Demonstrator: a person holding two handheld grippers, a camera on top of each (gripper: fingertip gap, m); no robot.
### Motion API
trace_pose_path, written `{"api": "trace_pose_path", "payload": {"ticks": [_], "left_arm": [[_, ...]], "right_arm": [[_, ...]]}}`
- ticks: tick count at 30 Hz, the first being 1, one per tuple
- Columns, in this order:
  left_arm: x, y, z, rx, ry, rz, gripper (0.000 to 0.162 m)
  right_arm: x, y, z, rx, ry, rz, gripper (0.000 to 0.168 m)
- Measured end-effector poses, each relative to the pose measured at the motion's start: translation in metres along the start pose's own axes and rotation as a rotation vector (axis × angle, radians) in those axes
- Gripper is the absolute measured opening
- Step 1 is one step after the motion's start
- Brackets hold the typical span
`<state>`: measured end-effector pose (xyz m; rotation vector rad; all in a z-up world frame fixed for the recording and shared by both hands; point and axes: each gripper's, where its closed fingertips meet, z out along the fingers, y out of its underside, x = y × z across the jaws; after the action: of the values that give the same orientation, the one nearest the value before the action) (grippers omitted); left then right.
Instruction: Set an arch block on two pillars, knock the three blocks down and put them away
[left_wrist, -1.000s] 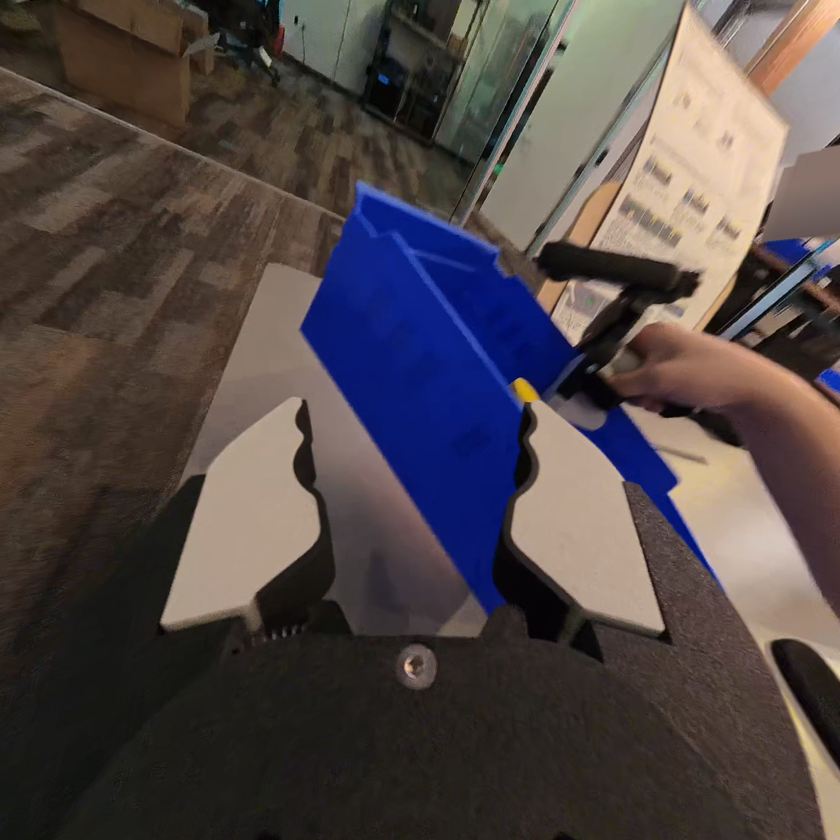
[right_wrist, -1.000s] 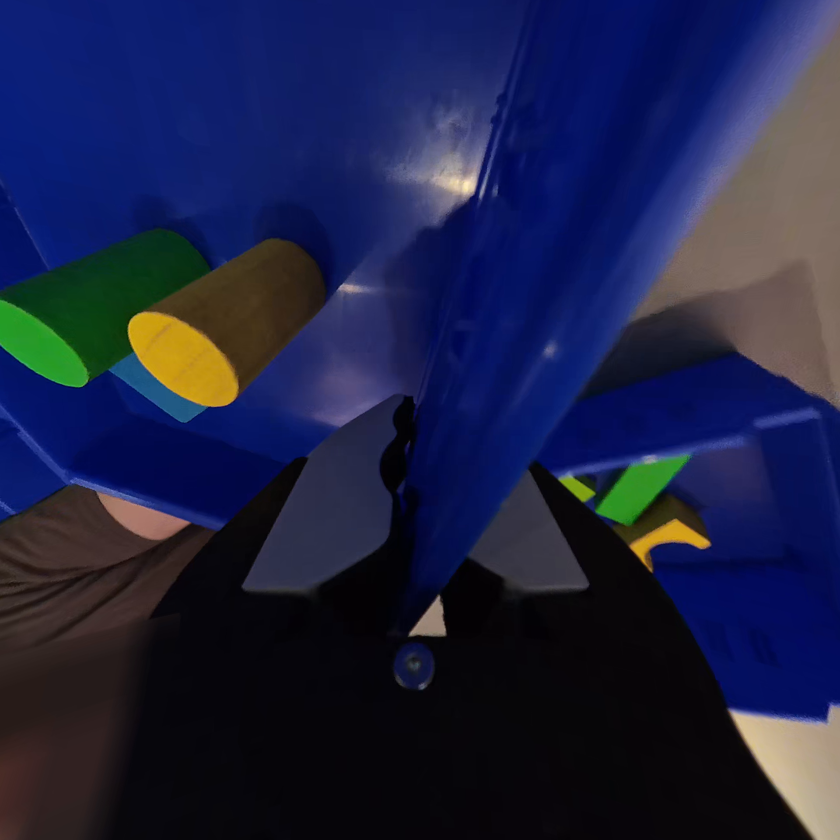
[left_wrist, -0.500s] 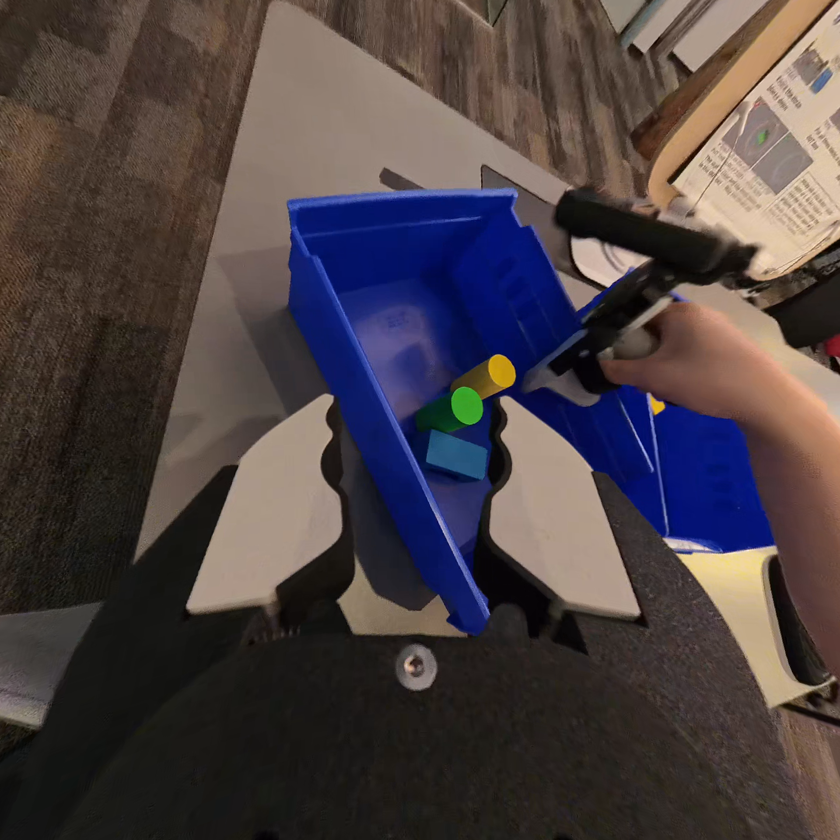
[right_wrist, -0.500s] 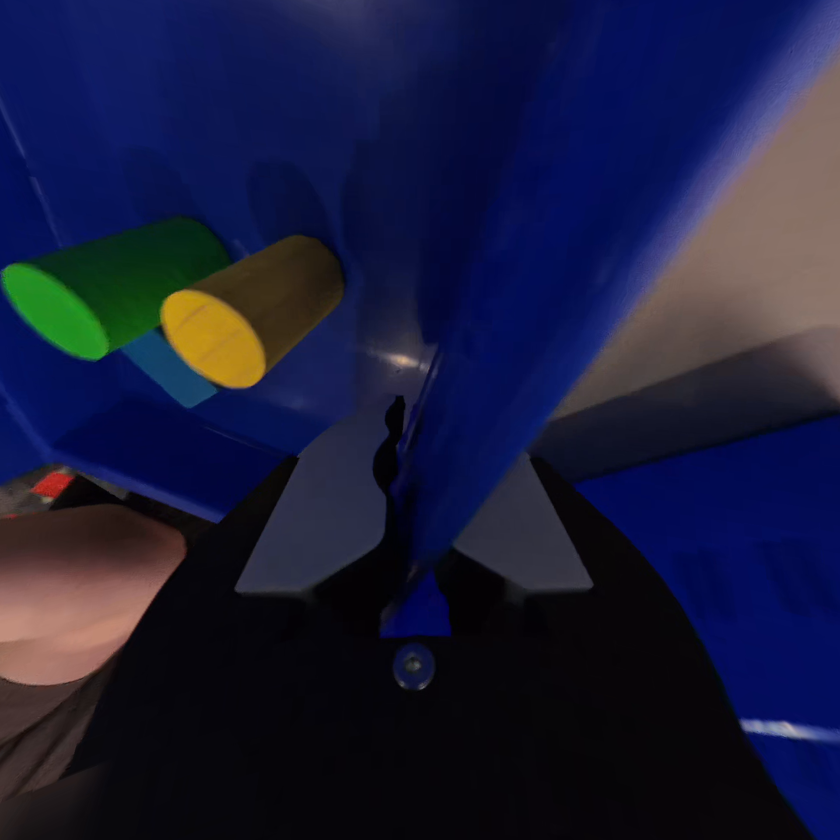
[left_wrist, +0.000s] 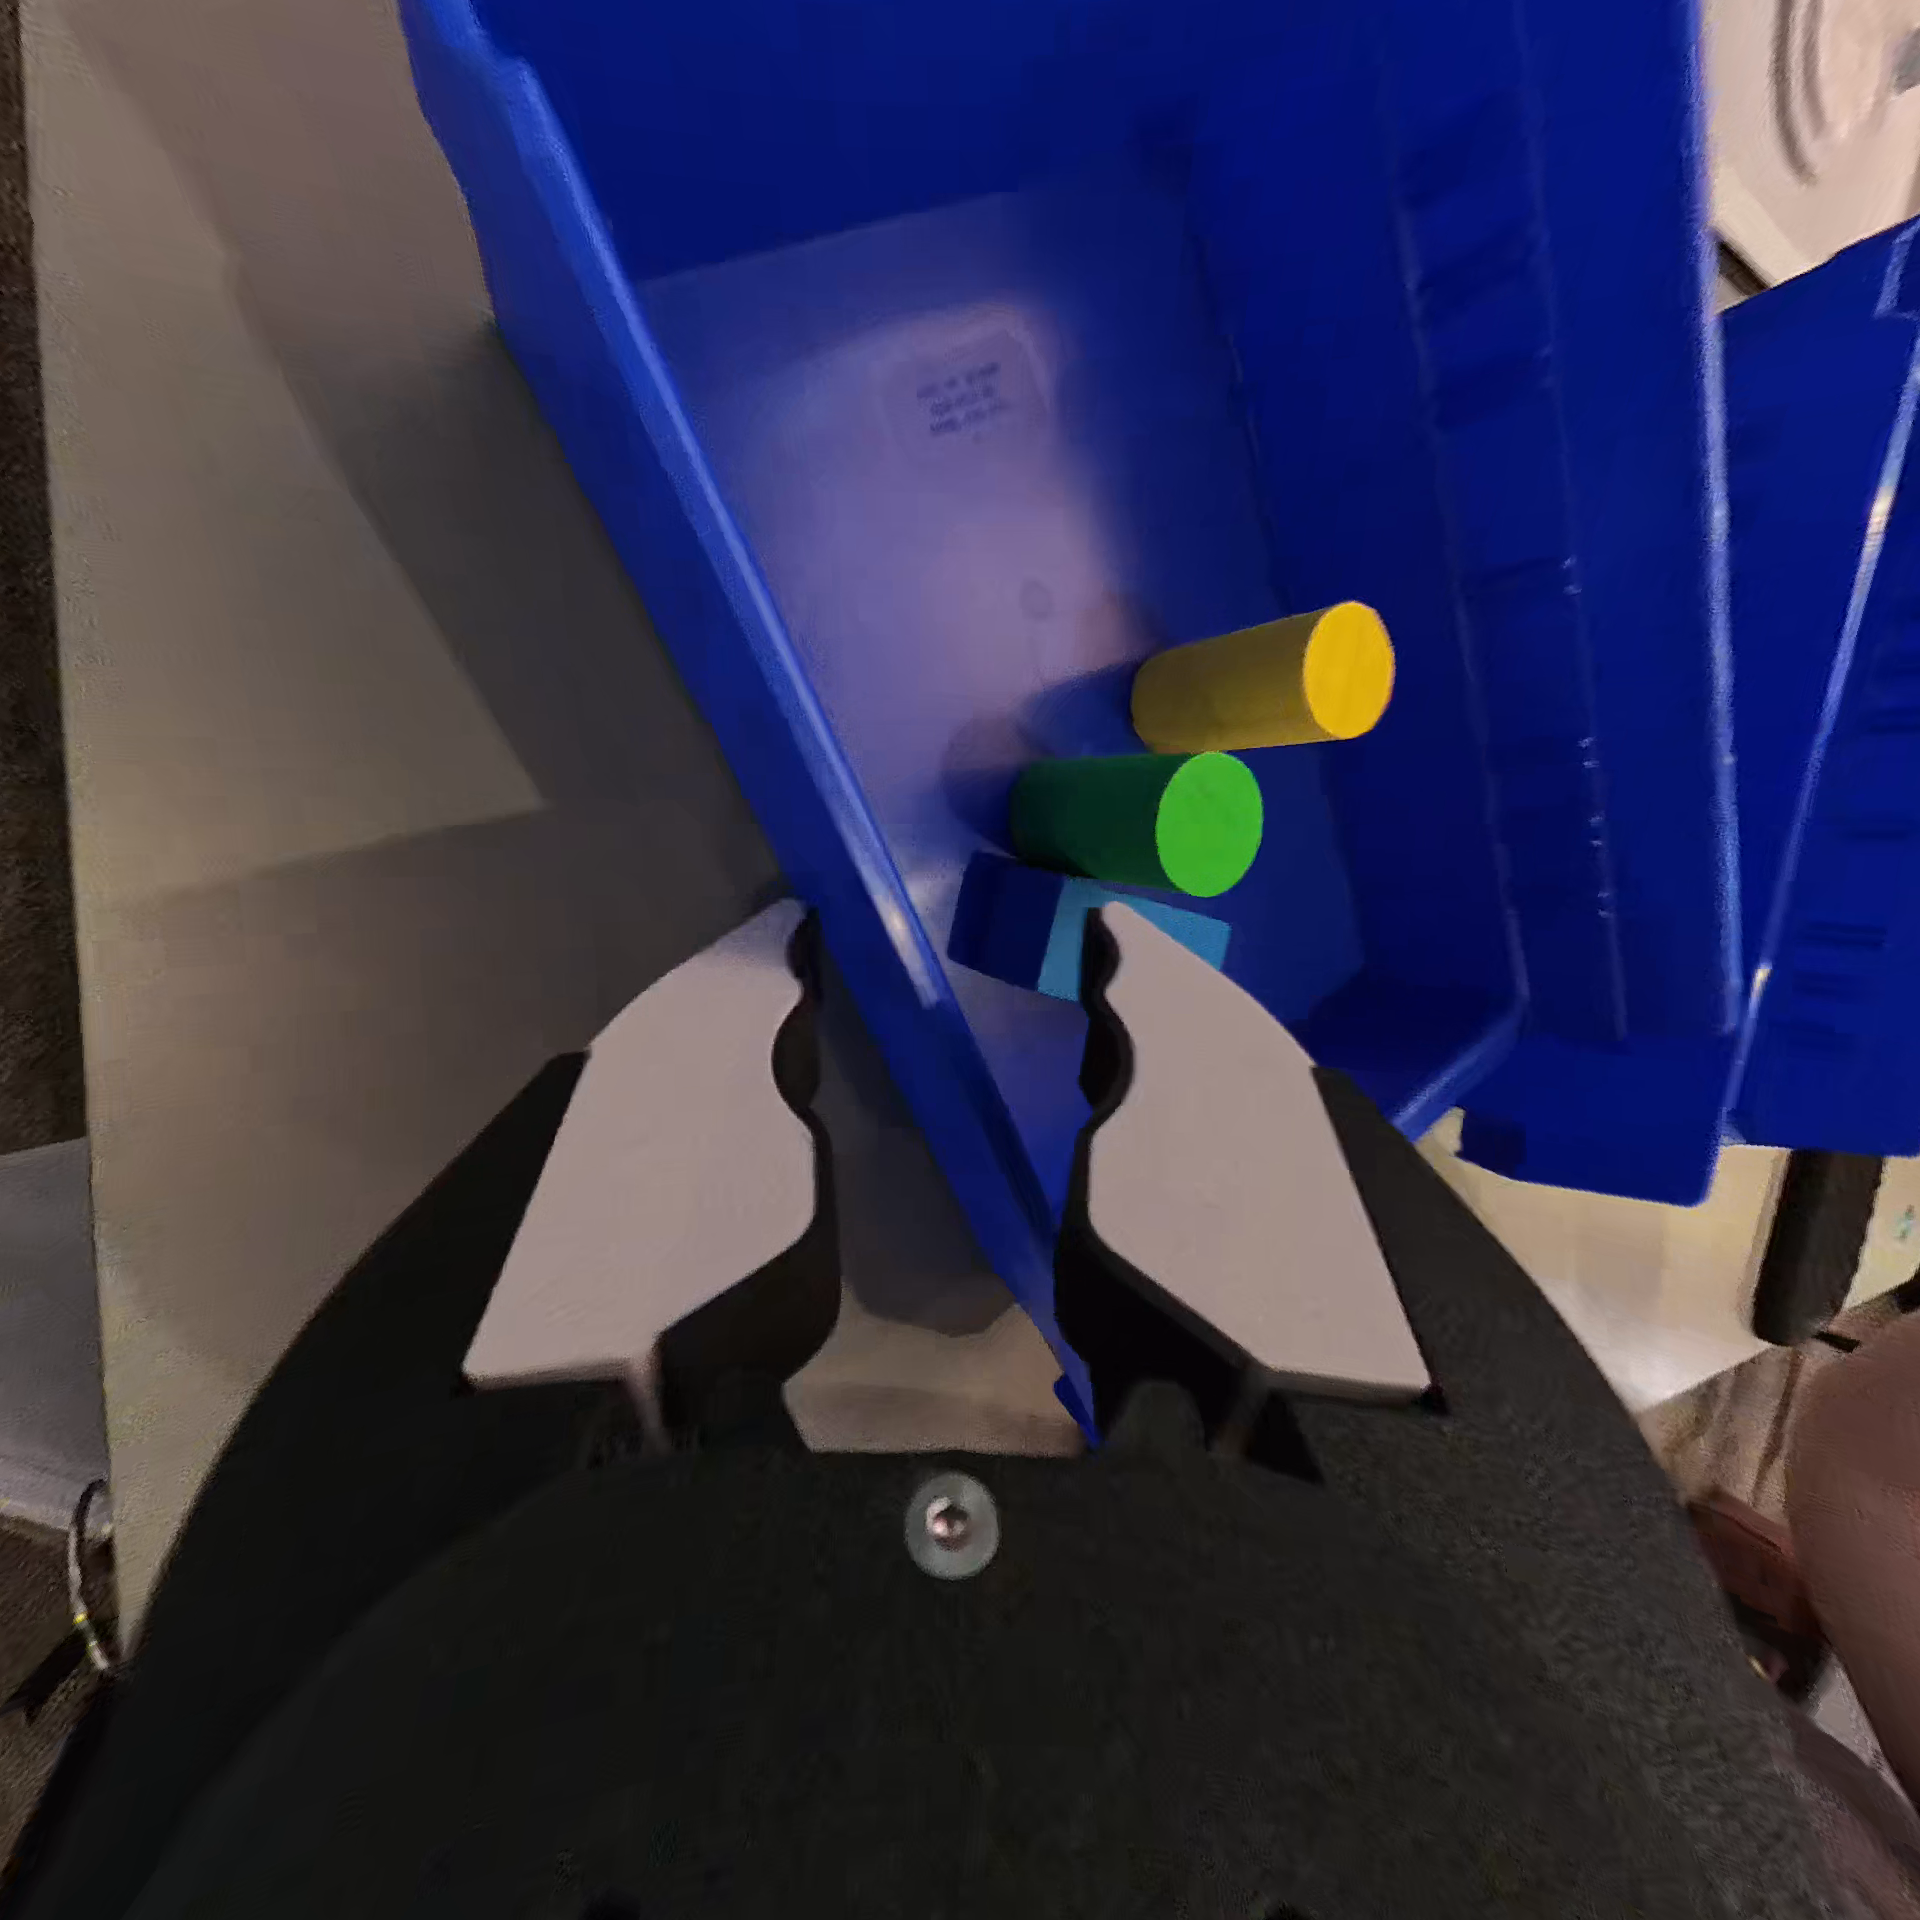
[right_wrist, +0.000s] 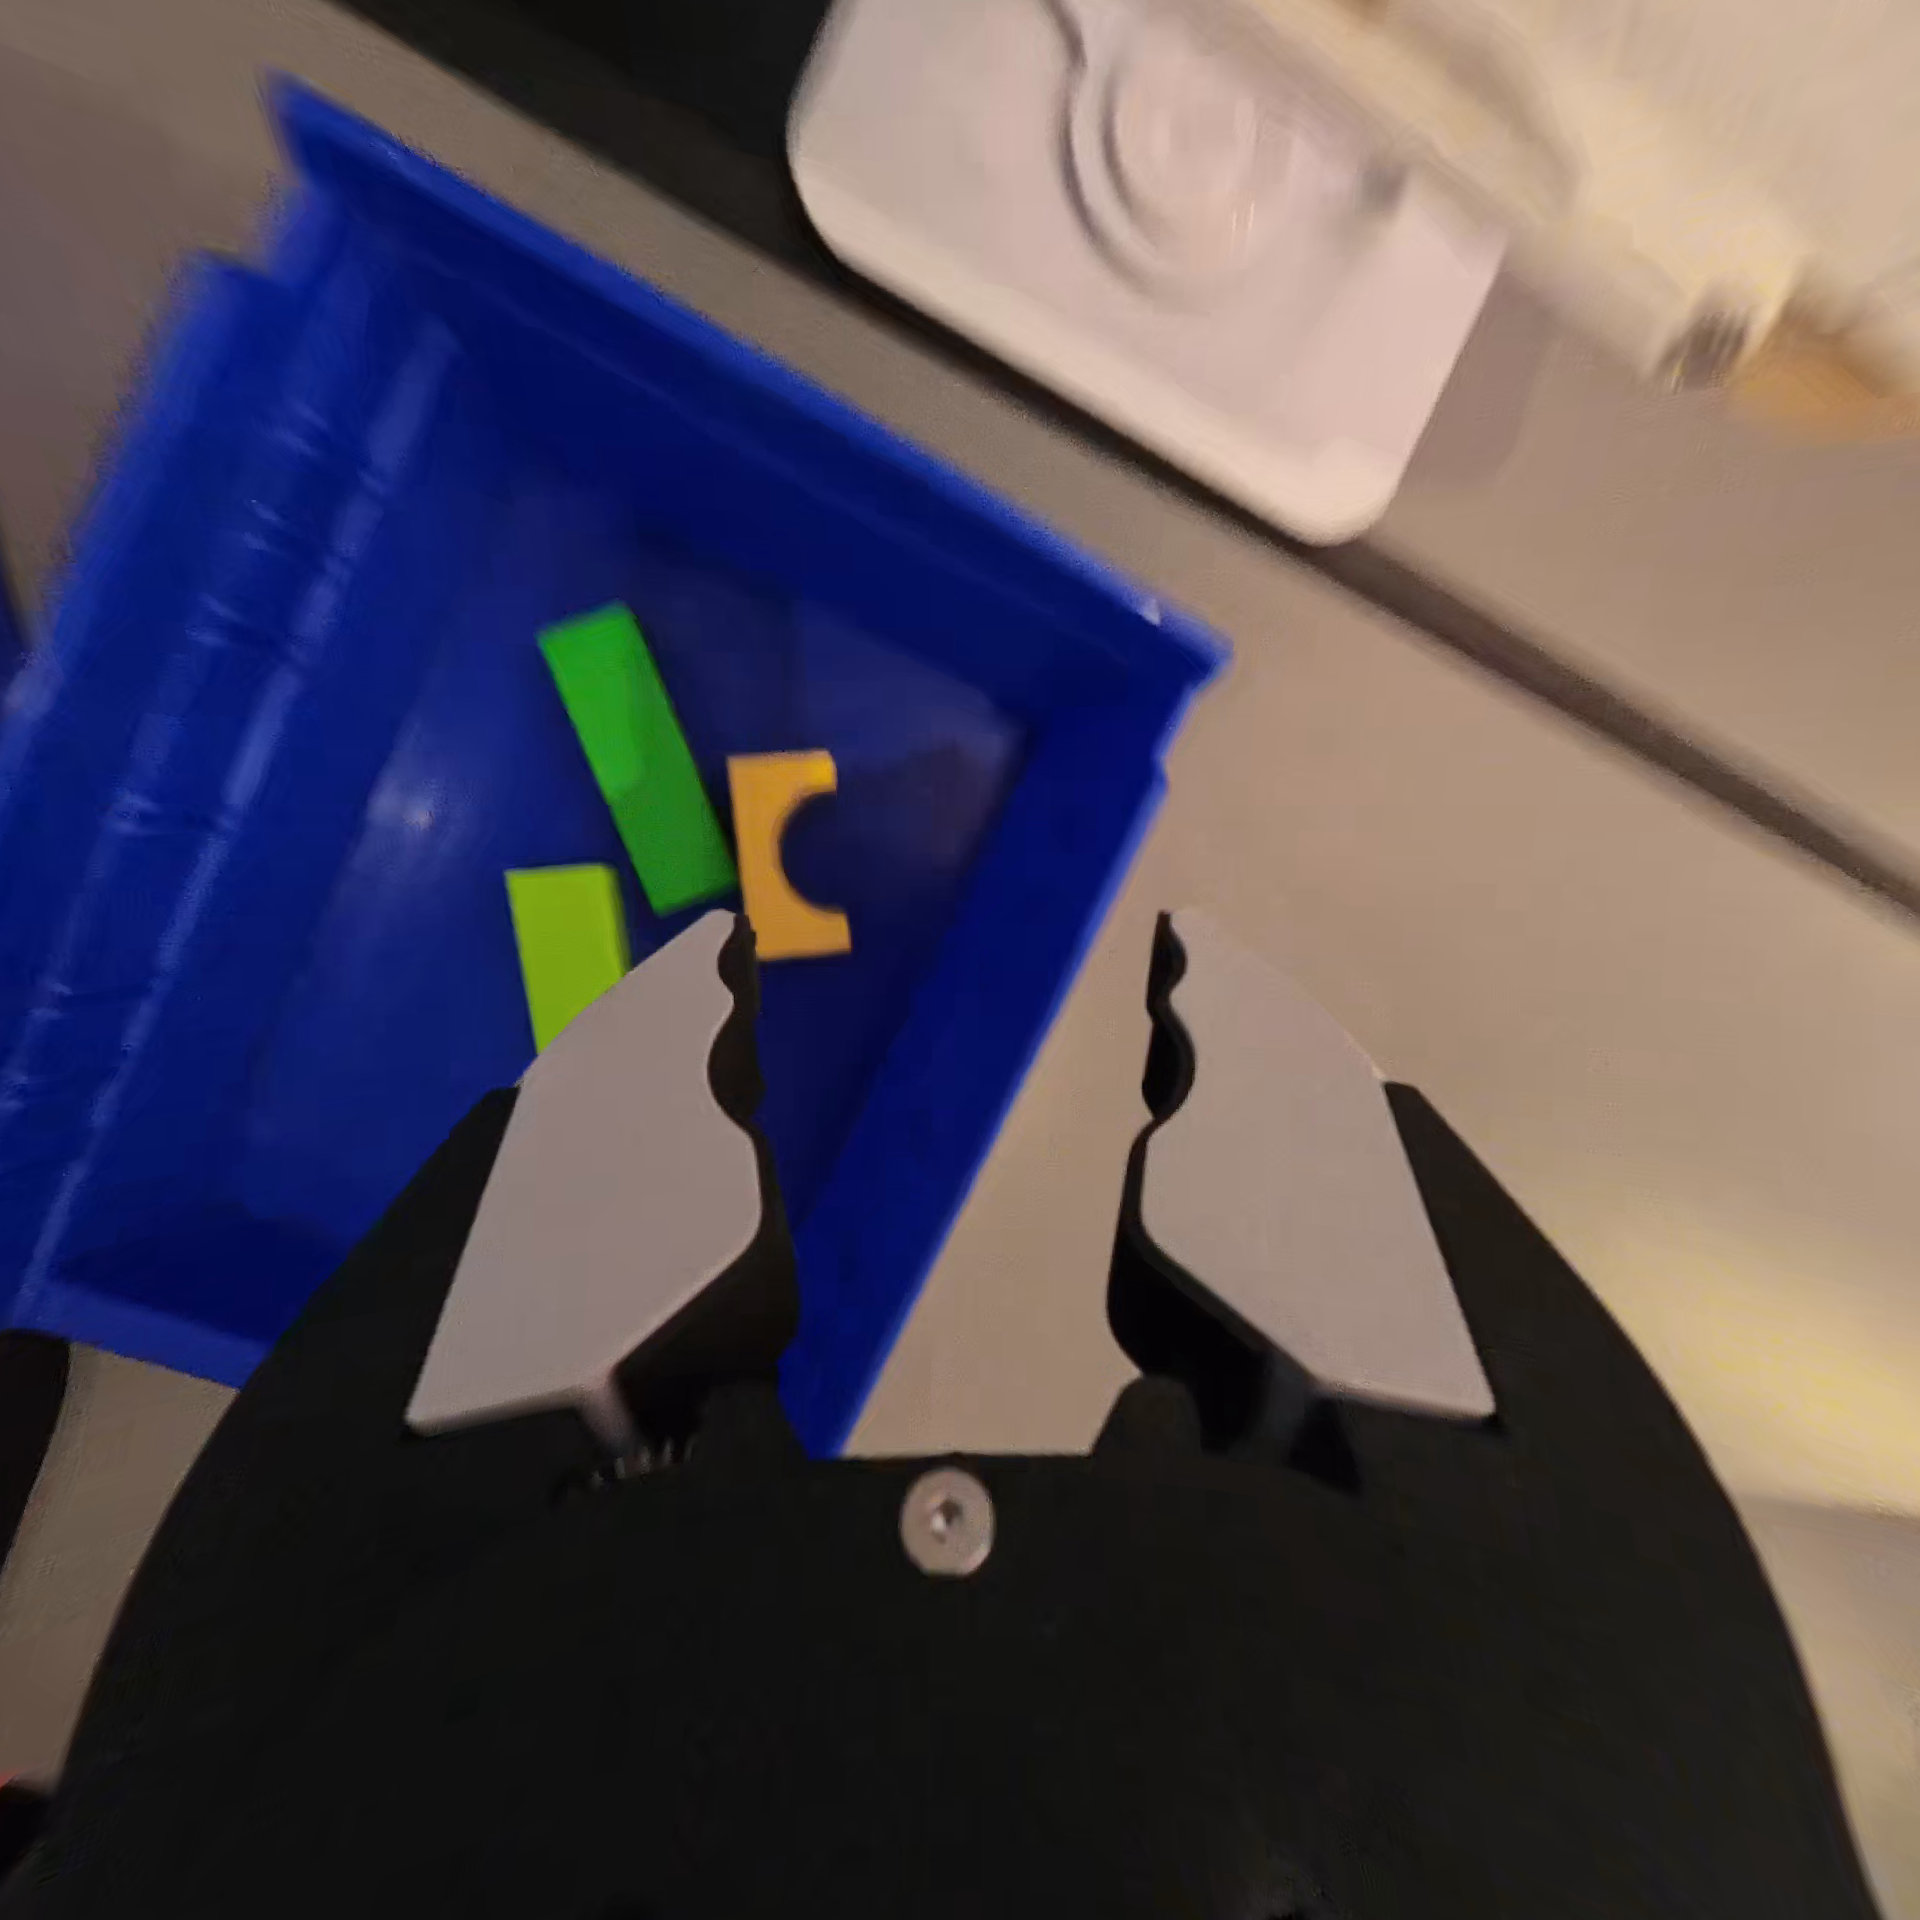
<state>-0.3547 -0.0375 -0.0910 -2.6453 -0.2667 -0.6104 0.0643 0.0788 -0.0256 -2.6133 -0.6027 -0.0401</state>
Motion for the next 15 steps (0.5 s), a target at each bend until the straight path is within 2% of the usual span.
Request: {"api": "trace_pose_path", "payload": {"ticks": [1,3,6,7,8,9,12,15], "left_arm": [[-0.003,0.000,0.004,-0.015,-0.031,-0.003,0.039],[-0.008,0.000,0.010,-0.038,-0.070,-0.010,0.035],[-0.013,0.001,0.016,-0.066,-0.114,-0.007,0.031],[-0.014,0.001,0.017,-0.077,-0.136,0.007,0.030],[-0.014,0.000,0.017,-0.088,-0.162,0.027,0.029],[-0.014,0.000,0.018,-0.103,-0.190,0.058,0.028],[-0.012,-0.008,0.025,-0.116,-0.268,0.164,0.024],[0.005,-0.021,0.040,-0.100,-0.240,0.187,0.016]], "right_arm": [[0.005,0.015,0.011,-0.051,-0.051,0.026,0.074],[0.003,0.044,0.035,-0.166,-0.155,0.063,0.075],[0.006,0.083,0.064,-0.341,-0.169,0.040,0.071],[-0.001,0.091,0.068,-0.377,-0.222,0.034,0.066],[-0.014,0.093,0.069,-0.382,-0.327,0.048,0.032],[-0.014,0.092,0.069,-0.375,-0.358,0.081,0.024],[0.004,0.098,0.070,-0.425,-0.385,0.096,0.013],[0.037,0.106,0.072,-0.451,-0.331,0.051,0.008]]}}
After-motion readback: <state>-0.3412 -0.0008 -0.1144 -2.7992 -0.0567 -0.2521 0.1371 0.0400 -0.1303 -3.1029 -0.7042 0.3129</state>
